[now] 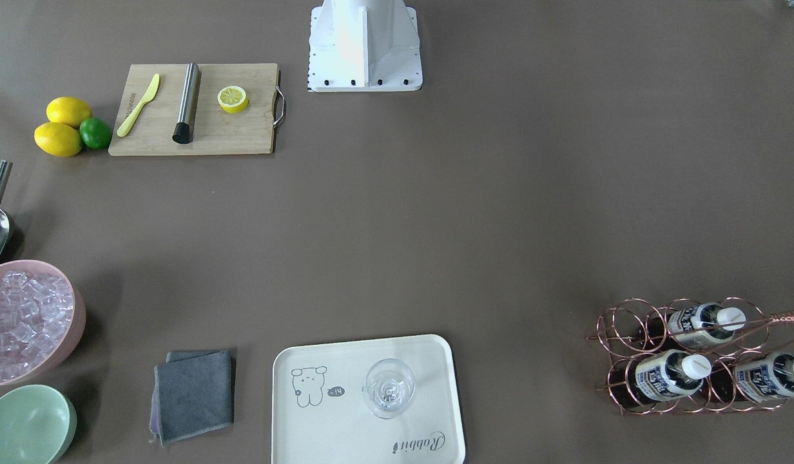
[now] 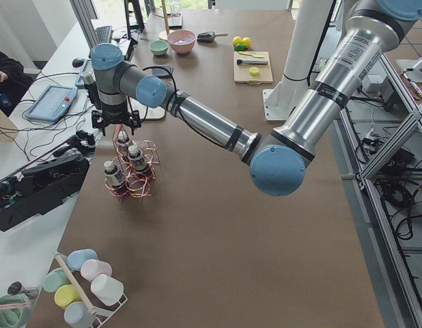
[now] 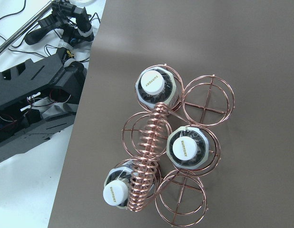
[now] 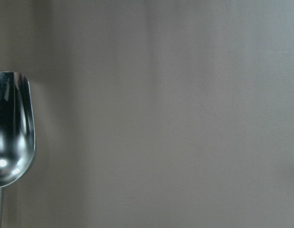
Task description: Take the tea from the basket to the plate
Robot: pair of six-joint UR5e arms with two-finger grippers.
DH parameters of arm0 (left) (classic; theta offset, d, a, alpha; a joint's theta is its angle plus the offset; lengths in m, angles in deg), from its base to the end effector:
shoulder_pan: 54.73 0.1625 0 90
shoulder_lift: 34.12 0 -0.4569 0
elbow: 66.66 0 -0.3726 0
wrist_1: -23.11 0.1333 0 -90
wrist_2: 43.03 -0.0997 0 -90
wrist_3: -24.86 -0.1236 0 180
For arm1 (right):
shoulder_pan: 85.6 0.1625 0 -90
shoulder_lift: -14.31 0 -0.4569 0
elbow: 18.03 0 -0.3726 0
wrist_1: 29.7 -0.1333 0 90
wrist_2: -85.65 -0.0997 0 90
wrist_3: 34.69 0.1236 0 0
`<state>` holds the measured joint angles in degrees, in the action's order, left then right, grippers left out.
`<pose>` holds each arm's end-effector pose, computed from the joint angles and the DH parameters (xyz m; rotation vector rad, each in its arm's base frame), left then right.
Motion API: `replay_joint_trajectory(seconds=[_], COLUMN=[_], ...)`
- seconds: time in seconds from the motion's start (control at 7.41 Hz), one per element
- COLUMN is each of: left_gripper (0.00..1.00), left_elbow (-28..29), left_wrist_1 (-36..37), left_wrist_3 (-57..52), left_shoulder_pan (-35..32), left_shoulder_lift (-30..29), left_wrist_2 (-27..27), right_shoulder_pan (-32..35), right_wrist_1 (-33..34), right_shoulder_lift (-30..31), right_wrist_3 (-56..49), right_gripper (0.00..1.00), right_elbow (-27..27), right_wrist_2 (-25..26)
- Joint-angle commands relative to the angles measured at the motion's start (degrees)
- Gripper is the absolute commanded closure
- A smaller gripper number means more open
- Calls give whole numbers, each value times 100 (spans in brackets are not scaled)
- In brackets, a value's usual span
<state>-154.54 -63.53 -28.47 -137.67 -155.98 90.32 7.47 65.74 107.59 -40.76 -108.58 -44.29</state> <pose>0.0372 -0.6946 0.4020 0.7378 0.5427 1.1582 0.0770 -0.4277 0.7444 -0.0809 -0.7045 -0.0004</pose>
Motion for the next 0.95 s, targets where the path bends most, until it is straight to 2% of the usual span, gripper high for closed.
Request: replay_joint_trajectory(seconds=[0.0, 0.54, 0.81], left_gripper=[2, 2, 2], left_elbow=[86, 648, 1016], left_wrist_1=[-20, -72, -387], left_wrist_3=[-204, -204, -187], left_shoulder_pan=[75, 357, 401], left_shoulder_lift=[-206, -532, -611], left_wrist_2=[7, -90, -108], right_shoulder_pan=[0, 0, 0], right_wrist_1=[-8, 0, -8], right_shoulder_lift=[-3, 6, -3], right_wrist_3=[0, 0, 0], right_gripper=[0, 0, 0], right_elbow=[10, 19, 10], right_wrist_2=[13, 12, 13])
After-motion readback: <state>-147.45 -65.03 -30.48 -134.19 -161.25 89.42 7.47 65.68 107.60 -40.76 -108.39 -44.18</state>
